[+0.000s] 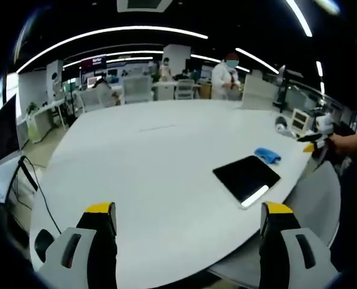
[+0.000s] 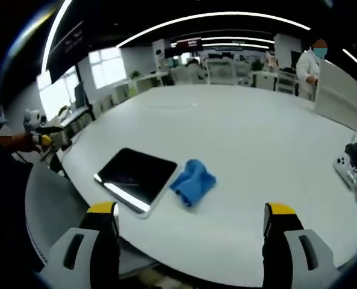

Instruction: Wipe the mirror surface with the cleaning cloth until all visible marks leave the cleaned area.

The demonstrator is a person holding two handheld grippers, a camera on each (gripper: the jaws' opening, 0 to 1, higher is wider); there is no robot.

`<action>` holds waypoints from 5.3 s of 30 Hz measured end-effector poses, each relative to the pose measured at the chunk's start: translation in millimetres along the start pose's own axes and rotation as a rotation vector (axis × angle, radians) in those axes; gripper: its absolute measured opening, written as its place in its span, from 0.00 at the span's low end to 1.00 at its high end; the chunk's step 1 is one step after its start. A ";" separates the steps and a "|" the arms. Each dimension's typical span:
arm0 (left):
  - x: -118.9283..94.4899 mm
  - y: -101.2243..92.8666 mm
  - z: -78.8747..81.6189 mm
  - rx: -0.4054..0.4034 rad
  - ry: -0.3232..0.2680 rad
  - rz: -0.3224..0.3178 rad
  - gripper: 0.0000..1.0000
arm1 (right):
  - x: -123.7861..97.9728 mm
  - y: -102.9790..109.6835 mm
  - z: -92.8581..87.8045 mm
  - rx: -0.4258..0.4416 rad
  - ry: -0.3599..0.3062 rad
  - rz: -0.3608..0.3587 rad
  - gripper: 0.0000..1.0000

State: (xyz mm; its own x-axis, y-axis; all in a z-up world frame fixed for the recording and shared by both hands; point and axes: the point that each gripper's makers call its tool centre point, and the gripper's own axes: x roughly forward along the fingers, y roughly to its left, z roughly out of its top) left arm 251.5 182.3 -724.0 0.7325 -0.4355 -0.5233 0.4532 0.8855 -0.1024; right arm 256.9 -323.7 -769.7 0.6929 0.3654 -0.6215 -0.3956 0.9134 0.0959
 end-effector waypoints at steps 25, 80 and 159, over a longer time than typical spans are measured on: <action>0.0 2.8 13.0 0.001 -0.058 -0.060 1.00 | -26.7 -7.8 22.2 -0.052 -0.019 -0.079 1.00; 14.0 -2.7 -1.9 -0.009 -0.001 0.006 1.00 | 122.3 -6.5 14.6 -0.063 0.086 0.033 0.26; 33.8 -0.6 -10.3 0.079 0.044 -0.052 1.00 | 123.3 -11.3 24.9 0.187 0.217 -0.068 0.01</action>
State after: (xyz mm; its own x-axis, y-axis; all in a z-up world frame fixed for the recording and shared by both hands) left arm 270.8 168.7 -750.3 0.6849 -0.4710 -0.5559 0.5295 0.8459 -0.0645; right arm 361.8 -284.5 -828.0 0.5608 0.2734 -0.7815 -0.2205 0.9591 0.1773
